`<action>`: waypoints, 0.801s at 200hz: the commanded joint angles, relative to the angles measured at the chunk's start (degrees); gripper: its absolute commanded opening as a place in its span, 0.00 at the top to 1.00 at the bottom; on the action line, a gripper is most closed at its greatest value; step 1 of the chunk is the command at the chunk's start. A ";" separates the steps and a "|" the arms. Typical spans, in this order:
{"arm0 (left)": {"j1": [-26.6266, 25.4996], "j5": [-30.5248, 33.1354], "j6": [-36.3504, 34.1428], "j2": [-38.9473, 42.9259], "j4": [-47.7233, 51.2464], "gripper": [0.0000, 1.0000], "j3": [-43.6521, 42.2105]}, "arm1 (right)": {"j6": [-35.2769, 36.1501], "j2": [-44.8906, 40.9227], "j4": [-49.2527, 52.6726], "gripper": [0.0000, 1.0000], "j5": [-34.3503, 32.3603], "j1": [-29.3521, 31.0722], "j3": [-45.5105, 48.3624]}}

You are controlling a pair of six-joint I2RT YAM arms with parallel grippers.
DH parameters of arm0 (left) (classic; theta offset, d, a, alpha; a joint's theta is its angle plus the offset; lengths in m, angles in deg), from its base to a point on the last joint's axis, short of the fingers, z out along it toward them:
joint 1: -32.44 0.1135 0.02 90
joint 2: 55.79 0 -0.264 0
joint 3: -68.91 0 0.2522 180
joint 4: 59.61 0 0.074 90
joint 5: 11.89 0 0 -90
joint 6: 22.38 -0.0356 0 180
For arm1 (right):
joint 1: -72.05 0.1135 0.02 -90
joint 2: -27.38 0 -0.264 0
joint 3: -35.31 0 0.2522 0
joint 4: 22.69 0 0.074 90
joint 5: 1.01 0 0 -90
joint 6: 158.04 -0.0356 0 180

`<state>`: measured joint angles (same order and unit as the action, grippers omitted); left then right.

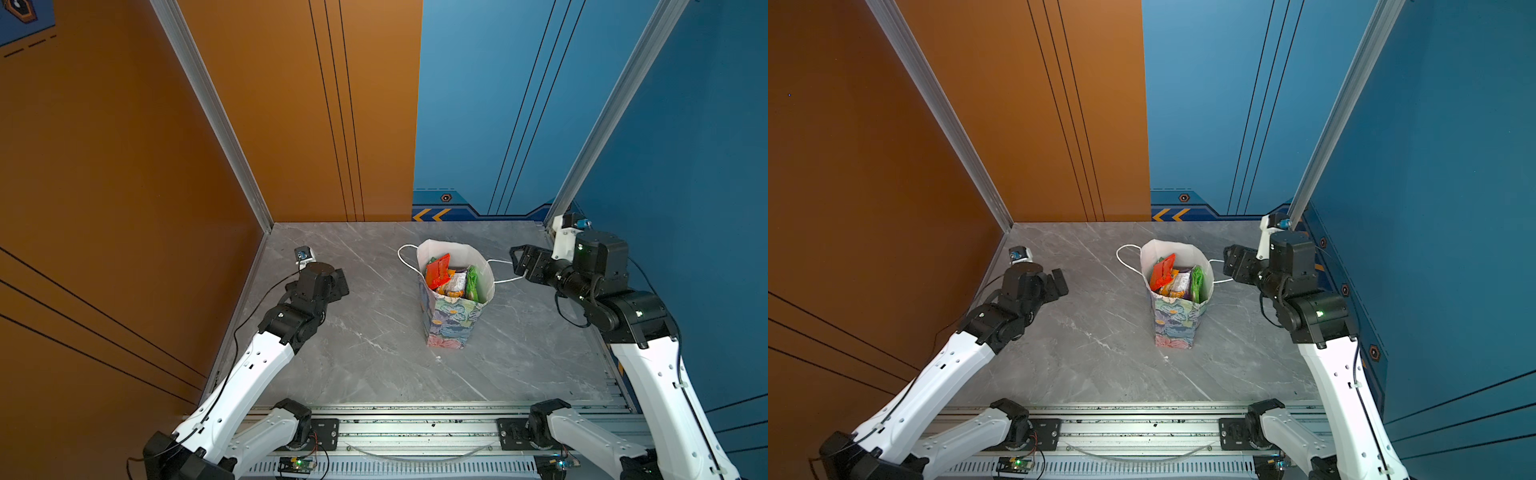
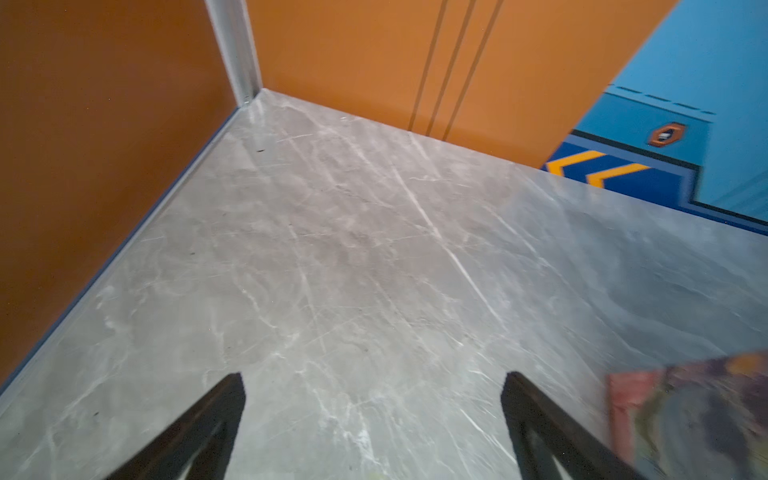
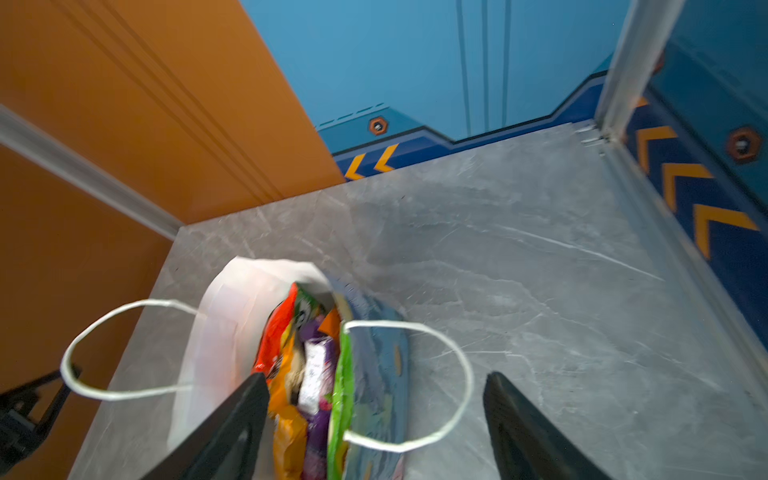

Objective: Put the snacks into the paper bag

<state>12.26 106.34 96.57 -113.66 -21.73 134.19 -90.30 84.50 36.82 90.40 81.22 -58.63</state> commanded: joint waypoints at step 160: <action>12.62 -0.49 -29.82 -23.46 -64.26 0.02 -27.14 | 13.17 17.52 -58.61 0.08 -15.67 -10.91 46.96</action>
<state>25.64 111.87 75.71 -136.19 -71.50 109.08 -83.21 98.73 -10.54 79.51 67.38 -12.39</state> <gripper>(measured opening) 0.978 0.919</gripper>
